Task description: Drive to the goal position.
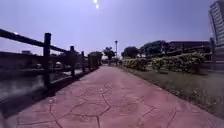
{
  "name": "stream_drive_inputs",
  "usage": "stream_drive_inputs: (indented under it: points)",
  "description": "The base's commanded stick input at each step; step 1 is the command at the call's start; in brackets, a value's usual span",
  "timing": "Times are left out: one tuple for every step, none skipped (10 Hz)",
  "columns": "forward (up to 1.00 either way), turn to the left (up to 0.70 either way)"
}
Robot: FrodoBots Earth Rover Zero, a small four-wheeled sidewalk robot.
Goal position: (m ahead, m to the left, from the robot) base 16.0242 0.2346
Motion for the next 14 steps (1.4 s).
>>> stream_drive_inputs:
  points:
    - [1.00, 0.01]
    - [1.00, 0.01]
    - [1.00, 0.01]
    - [1.00, 0.01]
    - [1.00, 0.01]
    - [1.00, 0.01]
    - [1.00, 0.01]
    - [1.00, 0.01]
    - [1.00, 0.01]
    - [1.00, 0.01]
    - [1.00, 0.01]
    - [1.00, 0.01]
    - [1.00, 0.01]
    - [1.00, 0.01]
